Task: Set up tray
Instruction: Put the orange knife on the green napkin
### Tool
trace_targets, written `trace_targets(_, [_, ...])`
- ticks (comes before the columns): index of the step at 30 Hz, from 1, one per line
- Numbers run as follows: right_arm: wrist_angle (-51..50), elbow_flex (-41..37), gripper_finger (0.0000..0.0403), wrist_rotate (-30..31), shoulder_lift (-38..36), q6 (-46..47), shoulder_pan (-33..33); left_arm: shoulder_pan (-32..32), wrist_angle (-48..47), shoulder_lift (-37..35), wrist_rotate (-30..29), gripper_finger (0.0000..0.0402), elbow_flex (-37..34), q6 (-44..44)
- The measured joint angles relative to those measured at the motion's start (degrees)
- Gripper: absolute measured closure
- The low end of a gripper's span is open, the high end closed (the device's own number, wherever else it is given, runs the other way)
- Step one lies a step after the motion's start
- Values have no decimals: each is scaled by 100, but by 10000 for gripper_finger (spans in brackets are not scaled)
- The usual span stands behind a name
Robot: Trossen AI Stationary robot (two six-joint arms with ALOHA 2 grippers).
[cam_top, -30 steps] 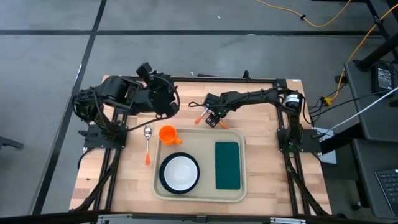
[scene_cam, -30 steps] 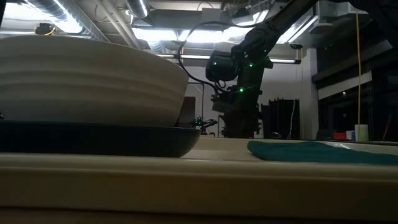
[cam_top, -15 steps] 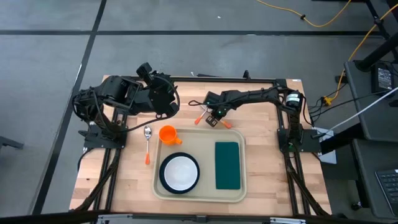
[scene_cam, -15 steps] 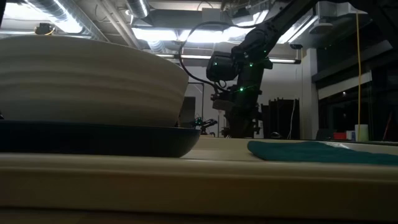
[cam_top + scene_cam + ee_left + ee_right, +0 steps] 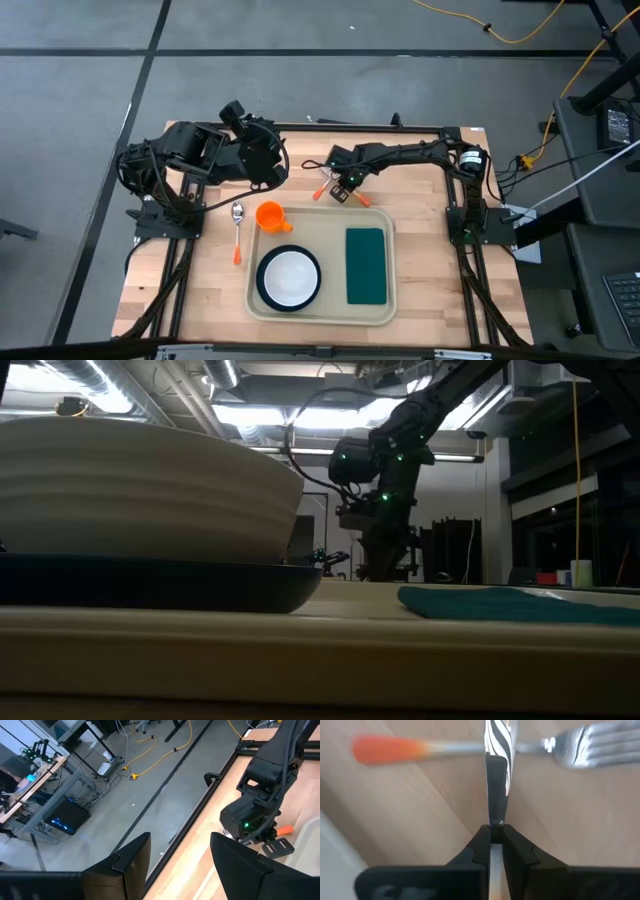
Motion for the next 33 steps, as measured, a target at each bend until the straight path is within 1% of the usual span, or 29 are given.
trace_targets(6, [-574, 660, 372, 121, -3, -283, -12, 0, 2, 0, -9, 201, 0, 49])
trace_targets(9, [-1041, 973, 372, 127, -4, -297, -29, 2, 2, -11, -71, 201, 0, 162])
trace_targets(12, [-1570, 1215, 372, 127, -9, -275, -28, 8, 2, -67, -392, 201, -4, 205])
trace_targets(15, [-2021, 1258, 372, 126, -89, -164, 51, 7, 1, -224, -751, 201, -7, 281])
trace_targets(18, [-2269, 1259, 372, 121, -256, -14, 221, 68, 0, -409, -1063, 201, -4, 376])
trace_targets(21, [-2328, 1260, 372, 94, -479, 211, 425, 220, 2, -624, -1172, 201, -4, 408])
trace_targets(23, [-2323, 1260, 372, 23, -698, 359, 586, 390, 2, -783, -1066, 201, 0, 523])
trace_targets(26, [-2240, 1260, 372, -186, -1104, 592, 842, 678, 0, -969, -679, 201, 2, 802])
trace_targets(30, [-2088, 1260, 372, -449, -1684, 795, 1178, 1101, 2, -1106, 138, 201, 0, 1190])
trace_targets(33, [-1946, 1269, 372, -414, -2083, 1087, 1388, 1357, 1, -1120, 886, 201, 0, 1615])
